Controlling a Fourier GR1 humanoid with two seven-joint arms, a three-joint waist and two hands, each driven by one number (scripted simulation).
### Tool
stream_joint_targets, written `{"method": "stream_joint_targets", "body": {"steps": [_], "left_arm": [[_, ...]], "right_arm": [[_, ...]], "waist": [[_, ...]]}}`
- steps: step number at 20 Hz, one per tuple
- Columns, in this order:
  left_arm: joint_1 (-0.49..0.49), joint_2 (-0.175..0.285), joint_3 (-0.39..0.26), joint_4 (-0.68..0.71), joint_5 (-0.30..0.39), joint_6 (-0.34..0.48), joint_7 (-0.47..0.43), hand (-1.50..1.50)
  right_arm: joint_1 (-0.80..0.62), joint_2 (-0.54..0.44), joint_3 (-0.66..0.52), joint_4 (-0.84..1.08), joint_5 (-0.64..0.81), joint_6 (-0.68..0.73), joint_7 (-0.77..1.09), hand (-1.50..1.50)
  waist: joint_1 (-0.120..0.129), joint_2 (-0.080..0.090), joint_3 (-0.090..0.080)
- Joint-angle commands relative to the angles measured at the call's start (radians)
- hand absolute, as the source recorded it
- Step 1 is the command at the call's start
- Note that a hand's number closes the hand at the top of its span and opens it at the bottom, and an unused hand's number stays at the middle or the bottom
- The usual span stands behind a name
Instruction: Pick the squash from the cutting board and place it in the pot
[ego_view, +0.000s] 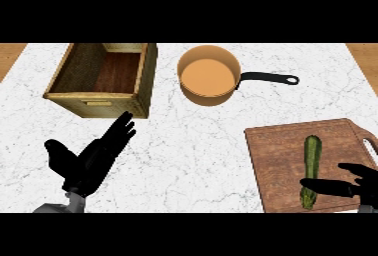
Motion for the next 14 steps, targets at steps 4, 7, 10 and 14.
{"method": "stream_joint_targets", "body": {"steps": [4,7,10,14], "left_arm": [[0.041,-0.042,-0.02,0.028,-0.063,-0.002,-0.034,0.0],[0.029,-0.036,0.019,0.026,-0.051,-0.027,-0.023,0.0],[-0.001,-0.049,-0.004,-0.031,-0.039,0.003,0.033,0.0],[-0.034,-0.061,-0.009,0.004,-0.041,0.007,0.051,0.0]], "right_arm": [[-0.121,0.062,0.005,0.1,0.086,0.009,0.107,1.5],[-0.088,0.065,0.01,0.044,0.11,0.052,0.093,1.5],[-0.118,0.021,0.184,-0.001,0.065,0.208,-0.106,1.5],[-0.214,-0.042,0.35,-0.057,0.021,0.388,-0.265,1.5]], "waist": [[0.009,0.007,0.011],[0.003,0.005,0.011],[0.024,0.003,0.011],[0.037,0.004,0.01]]}}
